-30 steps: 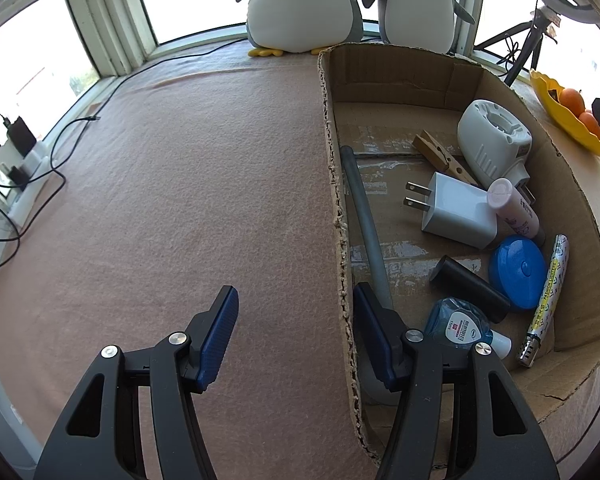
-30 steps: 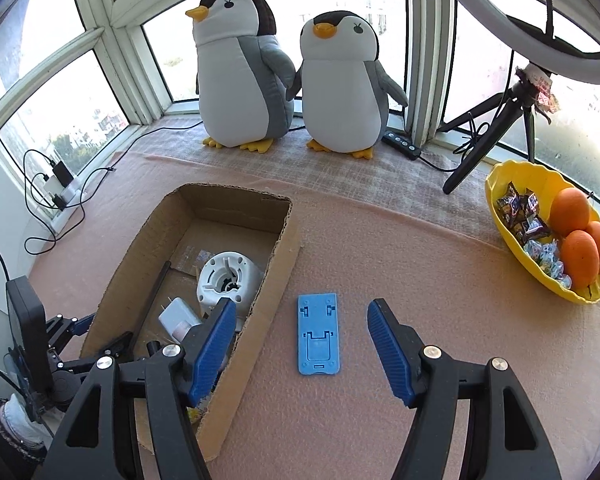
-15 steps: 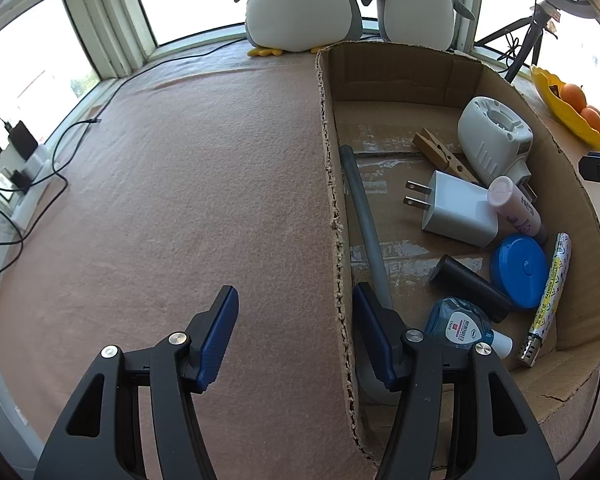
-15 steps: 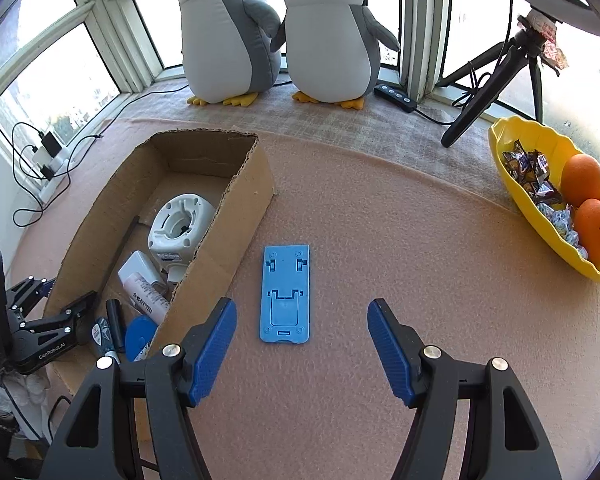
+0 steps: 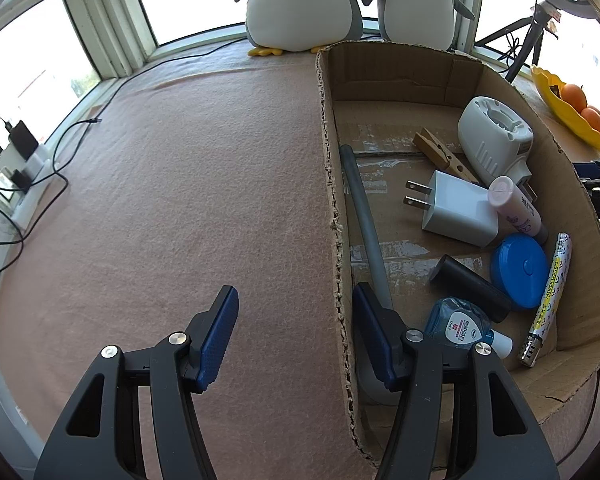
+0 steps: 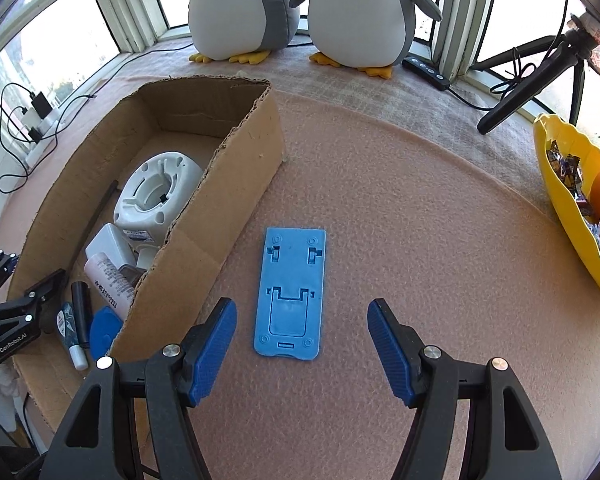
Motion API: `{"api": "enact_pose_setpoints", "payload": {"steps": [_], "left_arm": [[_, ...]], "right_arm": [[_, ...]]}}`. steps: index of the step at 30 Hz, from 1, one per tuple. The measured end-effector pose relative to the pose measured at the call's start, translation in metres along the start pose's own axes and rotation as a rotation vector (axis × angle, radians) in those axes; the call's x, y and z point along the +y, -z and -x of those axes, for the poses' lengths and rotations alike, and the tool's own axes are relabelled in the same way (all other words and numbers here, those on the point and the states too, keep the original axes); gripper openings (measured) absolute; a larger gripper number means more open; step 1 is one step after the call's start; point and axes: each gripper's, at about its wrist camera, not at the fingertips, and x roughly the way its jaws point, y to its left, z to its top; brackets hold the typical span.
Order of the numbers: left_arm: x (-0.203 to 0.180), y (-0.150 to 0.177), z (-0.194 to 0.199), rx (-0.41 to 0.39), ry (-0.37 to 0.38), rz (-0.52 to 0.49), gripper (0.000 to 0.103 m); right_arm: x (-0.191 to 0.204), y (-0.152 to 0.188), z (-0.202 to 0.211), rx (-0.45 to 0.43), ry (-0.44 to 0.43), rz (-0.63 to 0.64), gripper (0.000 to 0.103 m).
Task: Organize rigid objects
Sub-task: 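Move the right gripper to the blue phone stand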
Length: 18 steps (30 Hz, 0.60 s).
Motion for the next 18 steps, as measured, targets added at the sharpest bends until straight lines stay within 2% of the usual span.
{"api": "enact_pose_setpoints", "payload": {"steps": [14, 18], "left_arm": [[0.0, 0.0, 0.0, 0.0, 0.0, 0.001, 0.06], [0.0, 0.0, 0.0, 0.0, 0.0, 0.001, 0.06]], "right_arm": [[-0.003, -0.009, -0.017, 0.031, 0.047, 0.032, 0.064], [-0.007, -0.011, -0.017, 0.036, 0.06, 0.028, 0.056]]}}
